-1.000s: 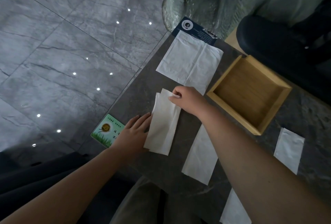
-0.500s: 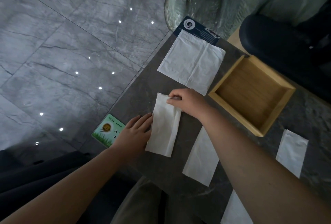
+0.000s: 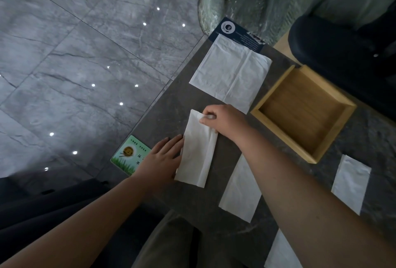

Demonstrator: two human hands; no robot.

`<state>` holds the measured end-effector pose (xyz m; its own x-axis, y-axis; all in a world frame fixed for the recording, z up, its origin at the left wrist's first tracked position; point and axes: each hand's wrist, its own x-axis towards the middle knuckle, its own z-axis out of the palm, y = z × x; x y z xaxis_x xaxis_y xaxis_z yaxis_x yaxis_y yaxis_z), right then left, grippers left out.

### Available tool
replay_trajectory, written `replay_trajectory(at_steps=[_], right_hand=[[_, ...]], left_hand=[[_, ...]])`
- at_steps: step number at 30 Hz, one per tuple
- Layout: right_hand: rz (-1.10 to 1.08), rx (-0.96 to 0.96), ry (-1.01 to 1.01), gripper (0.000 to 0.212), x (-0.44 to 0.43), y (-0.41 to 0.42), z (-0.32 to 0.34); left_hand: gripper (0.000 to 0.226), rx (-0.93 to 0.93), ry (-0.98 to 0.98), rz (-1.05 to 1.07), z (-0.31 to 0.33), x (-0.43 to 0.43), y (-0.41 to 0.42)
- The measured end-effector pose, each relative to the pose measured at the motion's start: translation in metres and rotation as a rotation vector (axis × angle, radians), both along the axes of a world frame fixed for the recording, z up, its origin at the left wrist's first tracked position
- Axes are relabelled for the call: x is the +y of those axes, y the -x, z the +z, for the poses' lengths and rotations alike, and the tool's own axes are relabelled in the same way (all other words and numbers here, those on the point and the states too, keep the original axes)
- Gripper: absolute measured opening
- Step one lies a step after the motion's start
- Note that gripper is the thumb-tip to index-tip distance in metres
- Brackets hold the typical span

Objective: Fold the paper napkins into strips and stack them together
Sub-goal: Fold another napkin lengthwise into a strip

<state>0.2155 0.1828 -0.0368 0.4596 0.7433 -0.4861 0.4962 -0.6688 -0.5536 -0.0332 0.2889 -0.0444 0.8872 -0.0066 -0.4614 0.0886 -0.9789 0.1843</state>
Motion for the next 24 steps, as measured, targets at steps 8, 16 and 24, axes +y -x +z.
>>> replay_trajectory(at_steps=[8, 16, 24], right_hand=[[0.045, -0.219, -0.026, 0.027, -0.001, 0.005, -0.008], [-0.024, -0.288, -0.072, 0.033, -0.005, 0.011, -0.015], [-0.044, -0.272, -0.071, 0.035, -0.004, 0.014, -0.014]], left_hand=[[0.081, -0.064, 0.066, 0.032, -0.004, 0.009, 0.029], [0.050, -0.203, 0.301, 0.376, 0.013, 0.015, 0.034], [0.045, -0.362, 0.330, -0.081, 0.034, -0.051, -0.011]])
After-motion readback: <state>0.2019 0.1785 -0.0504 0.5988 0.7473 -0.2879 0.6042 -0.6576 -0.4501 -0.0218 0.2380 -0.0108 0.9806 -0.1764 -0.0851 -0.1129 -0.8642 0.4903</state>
